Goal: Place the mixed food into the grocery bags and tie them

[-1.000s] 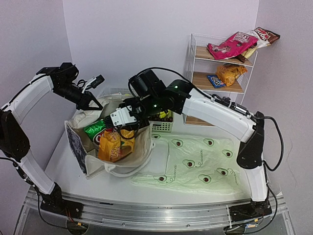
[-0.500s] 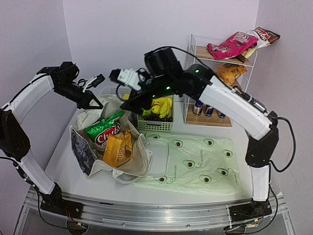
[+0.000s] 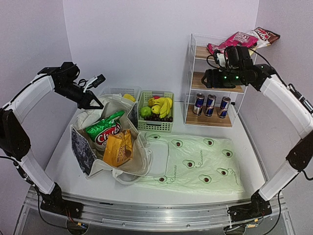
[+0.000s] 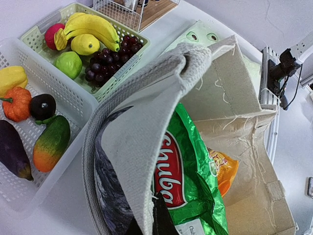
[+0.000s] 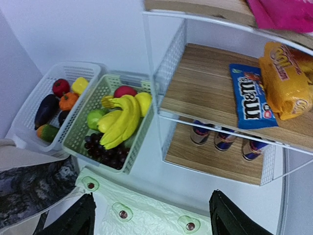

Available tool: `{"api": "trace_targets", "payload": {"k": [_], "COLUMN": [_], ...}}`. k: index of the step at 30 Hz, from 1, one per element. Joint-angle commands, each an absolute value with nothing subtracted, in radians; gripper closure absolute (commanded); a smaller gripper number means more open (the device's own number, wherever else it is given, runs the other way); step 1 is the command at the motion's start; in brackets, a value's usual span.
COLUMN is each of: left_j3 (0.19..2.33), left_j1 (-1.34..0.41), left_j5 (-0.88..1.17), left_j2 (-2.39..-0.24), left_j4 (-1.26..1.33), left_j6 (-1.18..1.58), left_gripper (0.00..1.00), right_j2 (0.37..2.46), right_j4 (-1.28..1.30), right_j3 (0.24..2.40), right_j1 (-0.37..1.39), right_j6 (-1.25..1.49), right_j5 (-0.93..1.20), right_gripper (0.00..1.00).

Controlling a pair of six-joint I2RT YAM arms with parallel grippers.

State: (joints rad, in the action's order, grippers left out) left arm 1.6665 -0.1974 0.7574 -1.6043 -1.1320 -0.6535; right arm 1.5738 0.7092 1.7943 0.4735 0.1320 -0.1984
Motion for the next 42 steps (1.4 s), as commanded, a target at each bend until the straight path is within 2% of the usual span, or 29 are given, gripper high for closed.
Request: {"api": "trace_targets", "payload": {"k": [1, 7, 16, 33, 42], "left_j3": [1.657, 1.659, 1.682, 1.686, 1.683], "left_j1": [-0.193, -0.194, -0.194, -0.194, -0.194], "left_j5": [0.761, 0.755, 0.745, 0.76, 0.765], "left_j2": [-1.593, -1.581, -1.602, -1.609, -1.606], "left_j4": [-1.113, -1.131, -1.158, -1.179, -1.172], "left_j6": [-0.668, -0.672, -0.684, -0.698, -0.698], "left_gripper": [1.0, 1.0, 1.0, 1.0, 1.0], "right_j2": [1.636, 1.705, 1.753, 1.819, 1.785], "right_j4": [0.548, 0.287, 0.047, 0.009, -0.014], "right_j3": [1.765, 1.696, 1.609, 1.561, 1.433], "right_j1": [0.367, 0.291, 0.28, 0.227, 0.222], "right_j6": [0.046, -0.077, -0.203, -0.178, -0.132], "right_j5": [-0.27, -0.214, -0.239, -0.283, -0.316], "right_gripper": [0.26, 0.29, 0.23, 0.21, 0.25]}}
